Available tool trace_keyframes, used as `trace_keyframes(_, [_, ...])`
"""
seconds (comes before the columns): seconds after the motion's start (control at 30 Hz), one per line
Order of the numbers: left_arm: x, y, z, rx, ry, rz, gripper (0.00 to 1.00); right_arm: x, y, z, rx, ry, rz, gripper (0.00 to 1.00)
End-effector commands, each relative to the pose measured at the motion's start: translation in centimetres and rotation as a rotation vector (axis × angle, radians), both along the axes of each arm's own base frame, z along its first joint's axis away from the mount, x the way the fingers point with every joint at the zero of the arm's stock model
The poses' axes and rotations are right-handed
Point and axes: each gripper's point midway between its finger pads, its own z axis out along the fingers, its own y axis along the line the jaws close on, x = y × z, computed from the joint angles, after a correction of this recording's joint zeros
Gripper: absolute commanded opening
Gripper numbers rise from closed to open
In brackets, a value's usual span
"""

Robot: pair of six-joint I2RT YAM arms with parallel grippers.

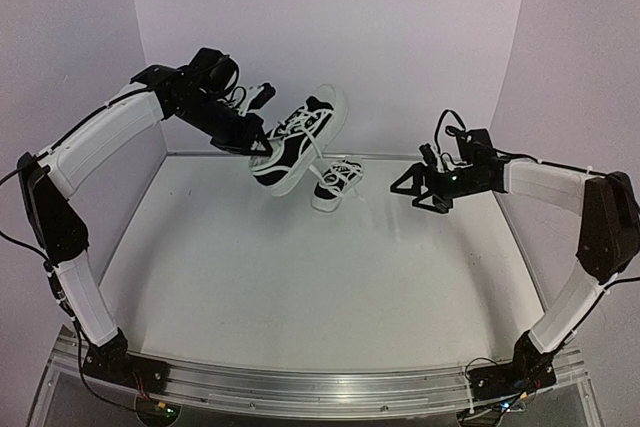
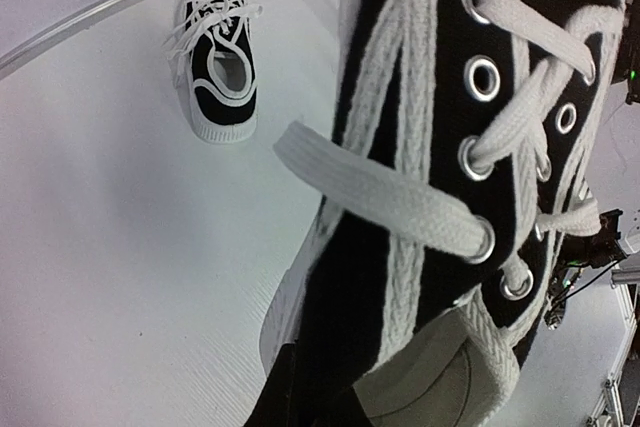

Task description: Tie the shoes

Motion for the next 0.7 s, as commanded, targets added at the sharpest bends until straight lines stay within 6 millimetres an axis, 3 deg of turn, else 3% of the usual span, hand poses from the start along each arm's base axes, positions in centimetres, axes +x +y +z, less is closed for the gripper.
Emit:
trace_keyframes(0.0, [-0.6,-0.5,1.8,-0.078,0.002,-0.043,0.0,-0.7,1.5,4.5,0.089,-0.135,0.092,0.94])
trace_keyframes(0.23, [-0.8,-1.5,3.5,-0.167,0.012,-0.052,0.0,-1.9,5.8,7.4,0.11,-0.272,0.232,0.9])
trace_keyframes(0.4, [-0.6,-2.6,5.7,-0.265,0.014,-0.052,0.0,-2.4,9.0,10.0,0.14,-0.375,0.277,0.79])
trace_keyframes(0.67, [0.1,-3.9,8.4,-0.382,0.049,-0.027,0.0,-3.3,10.3,15.0,0.182,-0.545,0.267,0.64])
